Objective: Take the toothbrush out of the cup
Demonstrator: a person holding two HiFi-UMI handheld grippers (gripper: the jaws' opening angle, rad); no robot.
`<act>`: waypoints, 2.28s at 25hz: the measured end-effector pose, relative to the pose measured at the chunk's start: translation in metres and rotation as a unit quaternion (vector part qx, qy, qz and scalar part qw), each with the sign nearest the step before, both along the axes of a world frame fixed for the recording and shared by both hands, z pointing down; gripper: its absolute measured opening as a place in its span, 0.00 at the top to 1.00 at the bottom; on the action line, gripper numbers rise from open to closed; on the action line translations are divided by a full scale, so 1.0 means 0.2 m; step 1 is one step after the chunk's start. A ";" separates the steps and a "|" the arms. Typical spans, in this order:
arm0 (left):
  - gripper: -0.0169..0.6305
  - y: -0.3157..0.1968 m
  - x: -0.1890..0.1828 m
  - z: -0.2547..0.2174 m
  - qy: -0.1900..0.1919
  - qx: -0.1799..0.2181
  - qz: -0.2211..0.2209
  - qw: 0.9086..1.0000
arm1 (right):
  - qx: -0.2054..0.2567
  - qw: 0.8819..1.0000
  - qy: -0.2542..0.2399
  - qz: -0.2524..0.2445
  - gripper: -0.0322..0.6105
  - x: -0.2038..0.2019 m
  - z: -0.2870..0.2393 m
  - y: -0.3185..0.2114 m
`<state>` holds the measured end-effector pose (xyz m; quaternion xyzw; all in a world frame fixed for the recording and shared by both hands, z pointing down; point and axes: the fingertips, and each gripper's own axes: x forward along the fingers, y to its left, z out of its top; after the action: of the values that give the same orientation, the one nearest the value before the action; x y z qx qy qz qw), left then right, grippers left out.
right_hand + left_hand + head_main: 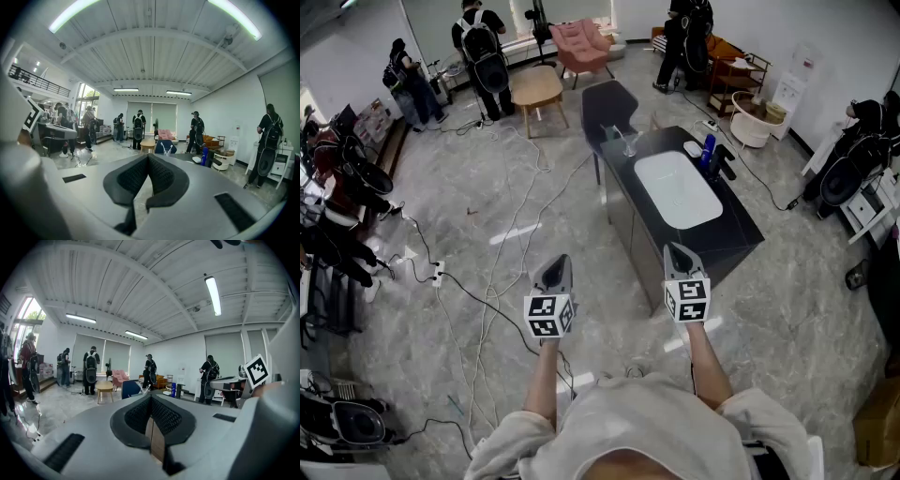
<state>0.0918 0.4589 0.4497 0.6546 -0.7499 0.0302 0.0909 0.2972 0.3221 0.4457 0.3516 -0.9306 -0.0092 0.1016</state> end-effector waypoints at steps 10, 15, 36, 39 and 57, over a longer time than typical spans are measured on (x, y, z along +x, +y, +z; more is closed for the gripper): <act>0.94 -0.06 0.09 -0.02 0.000 0.002 -0.002 1.000 | -0.003 1.000 0.006 -0.011 0.93 0.07 0.01 -0.05; 0.94 -0.10 0.16 -0.02 -0.003 -0.003 -0.002 1.000 | -0.002 1.000 0.005 -0.010 0.93 0.12 0.02 -0.09; 0.94 -0.37 0.15 0.10 0.005 -0.016 -0.025 1.000 | -0.013 0.999 0.015 -0.049 0.93 0.00 0.13 -0.36; 0.94 -0.46 0.08 0.11 0.004 -0.015 -0.021 1.000 | -0.011 0.999 0.016 -0.047 0.93 -0.08 0.14 -0.45; 0.94 -1.25 -0.74 0.11 0.018 -0.006 0.022 1.000 | -0.002 0.999 0.030 -0.017 0.93 -0.89 0.10 -1.15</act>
<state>-0.0556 0.2088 0.4709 0.6711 -0.7330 0.0250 0.1079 0.1190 0.0915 0.4658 0.3350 -0.9331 -0.0196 0.1295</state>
